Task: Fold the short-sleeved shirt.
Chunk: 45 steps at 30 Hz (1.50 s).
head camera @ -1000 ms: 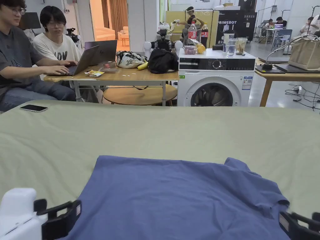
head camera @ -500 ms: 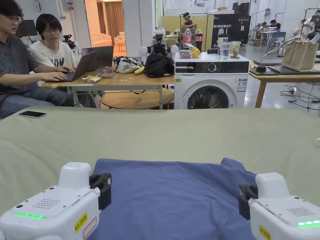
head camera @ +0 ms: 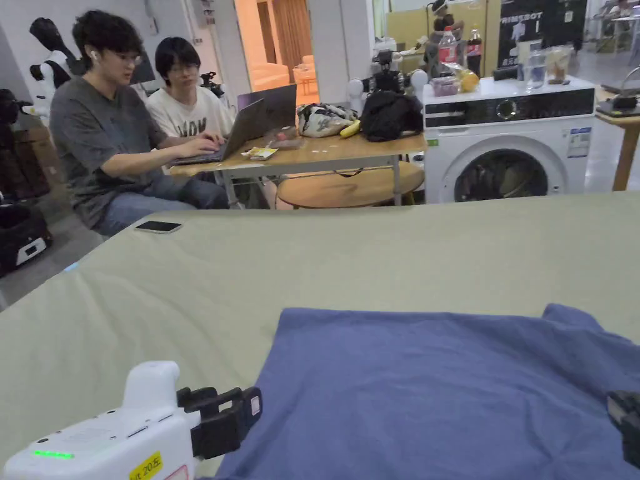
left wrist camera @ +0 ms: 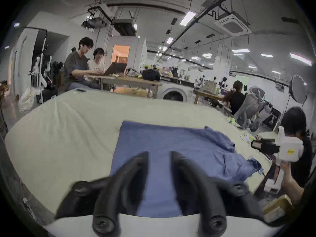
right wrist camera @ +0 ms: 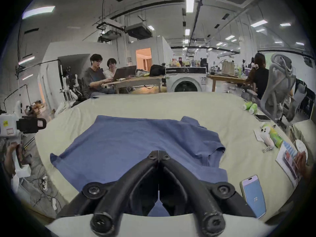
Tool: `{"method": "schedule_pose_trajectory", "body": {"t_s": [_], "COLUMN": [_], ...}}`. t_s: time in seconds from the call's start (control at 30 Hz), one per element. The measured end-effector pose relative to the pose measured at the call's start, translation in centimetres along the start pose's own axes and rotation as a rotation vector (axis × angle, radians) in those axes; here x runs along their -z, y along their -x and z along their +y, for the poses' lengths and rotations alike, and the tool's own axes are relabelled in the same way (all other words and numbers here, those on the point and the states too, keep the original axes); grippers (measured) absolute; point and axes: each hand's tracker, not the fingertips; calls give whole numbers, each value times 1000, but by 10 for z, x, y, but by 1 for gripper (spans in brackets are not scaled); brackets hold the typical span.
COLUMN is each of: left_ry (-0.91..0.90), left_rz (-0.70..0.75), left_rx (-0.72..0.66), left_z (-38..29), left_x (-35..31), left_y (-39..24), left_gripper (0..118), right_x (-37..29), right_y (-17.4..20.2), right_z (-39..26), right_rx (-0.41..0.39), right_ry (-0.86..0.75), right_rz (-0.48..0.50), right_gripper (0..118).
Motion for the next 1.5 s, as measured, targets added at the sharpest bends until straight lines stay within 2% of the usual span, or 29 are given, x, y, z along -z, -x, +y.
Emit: {"method": "schedule_pose_trajectory", "body": {"t_s": [0.03, 0.07, 0.1, 0.2, 0.37, 0.4, 0.43, 0.47, 0.53, 0.6, 0.63, 0.73, 0.77, 0.83, 0.87, 1.0, 1.07, 1.13, 1.23, 1.3, 1.37, 1.43, 1.5], "left_ry": [20, 57, 77, 165, 295, 303, 309, 306, 303, 330, 344, 341, 342, 345, 344, 340, 339, 339, 339, 336, 305, 185, 126], "left_rz": [16, 26, 41, 101, 105, 119, 120, 120, 119, 89, 132, 152, 155, 158, 159, 150, 151, 154, 159, 160, 157, 172, 126], "left_rx": [-12, -35, -47, -61, -141, -131, -127, -120, -96, -82, -35, 46, 50, 53, 54, 19, 6, 3, 2, -1, 8, -3, -9], "left_z": [-7, -14, -22, -47, -75, -78, -80, -81, -76, -75, -77, -79, -79, -79, -79, -76, -76, -75, -73, -72, -69, -55, -23], "left_x": [-1, 0, 1, 18, 48, 53, 56, 58, 59, 62, 64, 65, 66, 61, 61, 53, 50, 50, 49, 45, 41, 28, 34], "left_y": [9, 19, 28, 50, 64, 64, 62, 60, 58, 52, 48, 39, 38, 31, 31, 27, 24, 24, 23, 21, 25, 19, 18], "left_gripper": [42, 57, 61, 61, 61, 56, 46, 31, 25, 5, 2, 2, 2, 2, 2, 2, 2, 2, 2, 2, 2, 2, 2], "right_x": [-2, -3, -4, -7, -13, -14, -16, -19, -24, -33, -36, -45, -44, -39, -36, -13, -7, 1, 7, 5, -1, -11, -9], "right_y": [-1, -2, -3, -1, -6, -9, -12, -16, -28, -44, -50, -77, -87, -108, -114, -124, -123, -123, -122, -123, -123, -123, -127], "right_z": [-2, -4, -5, -9, -12, -11, -11, -11, -11, -12, -13, -17, -21, -31, -36, -51, -58, -65, -73, -75, -72, -59, -36], "right_rx": [11, 26, 37, 41, 25, 27, 26, 23, 31, 67, 80, 74, 86, 147, 174, 192, 251, 276, 269, 297, 304, 303, 307], "right_ry": [6, 12, 18, 36, 66, 70, 72, 73, 84, 102, 107, 135, 164, 214, 232, 337, 368, 406, 408, 394, 370, 298, 257], "right_rz": [10, 20, 28, 43, 25, 16, 5, -11, -31, -55, -72, -170, -185, -166, -160, -160, -94, -51, -58, -48, -49, -47, -28], "right_gripper": [0, 0, 0, 0, 0, 0, 0, 0, 0, 0, 0, 0, 6, 39, 42, 43, 43, 43, 41, 6, 3, 2, 2]}}
